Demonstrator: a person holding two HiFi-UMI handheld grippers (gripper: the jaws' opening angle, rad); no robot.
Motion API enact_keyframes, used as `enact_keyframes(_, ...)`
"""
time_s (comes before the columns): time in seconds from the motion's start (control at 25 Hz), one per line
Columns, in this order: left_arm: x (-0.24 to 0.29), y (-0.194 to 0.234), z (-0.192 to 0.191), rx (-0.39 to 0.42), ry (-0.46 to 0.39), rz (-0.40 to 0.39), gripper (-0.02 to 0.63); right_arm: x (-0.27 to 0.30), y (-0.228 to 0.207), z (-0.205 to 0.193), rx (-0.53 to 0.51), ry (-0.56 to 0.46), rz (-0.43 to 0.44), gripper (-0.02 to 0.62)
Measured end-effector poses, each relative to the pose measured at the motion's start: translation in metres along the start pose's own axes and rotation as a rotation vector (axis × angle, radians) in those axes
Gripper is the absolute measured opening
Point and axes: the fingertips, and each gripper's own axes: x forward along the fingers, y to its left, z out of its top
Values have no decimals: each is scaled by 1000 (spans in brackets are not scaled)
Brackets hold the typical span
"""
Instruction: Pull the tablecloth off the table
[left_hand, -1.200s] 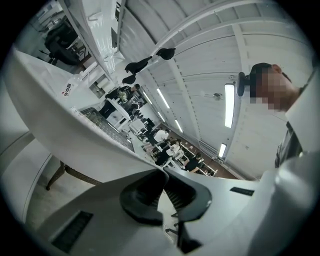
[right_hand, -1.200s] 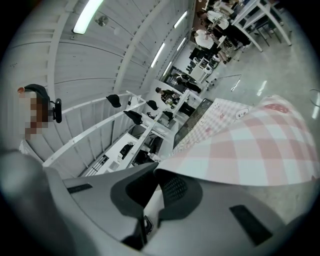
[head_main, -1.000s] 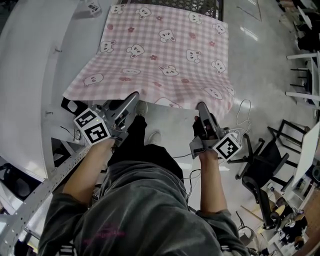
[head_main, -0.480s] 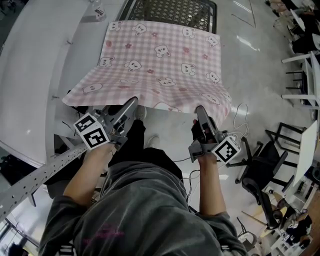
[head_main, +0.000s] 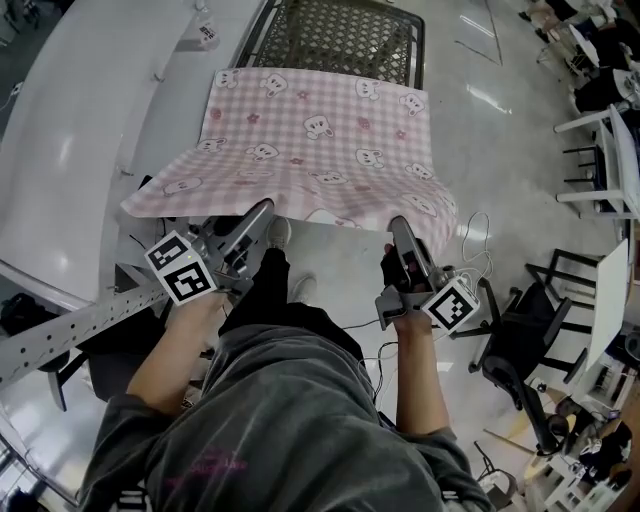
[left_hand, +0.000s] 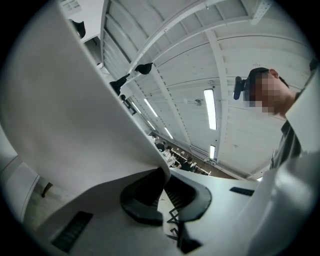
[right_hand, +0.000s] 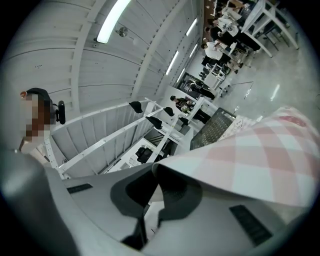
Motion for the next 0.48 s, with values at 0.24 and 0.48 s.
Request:
enact_keyframes(0.24,-10,-32,11,27,-23,-17,2,-15,31,8,-16,-12,51,5)
enact_keyframes(0.48,-15,-52,11,58,-50,-35,2,-26,47,10,-33,-29,111,6)
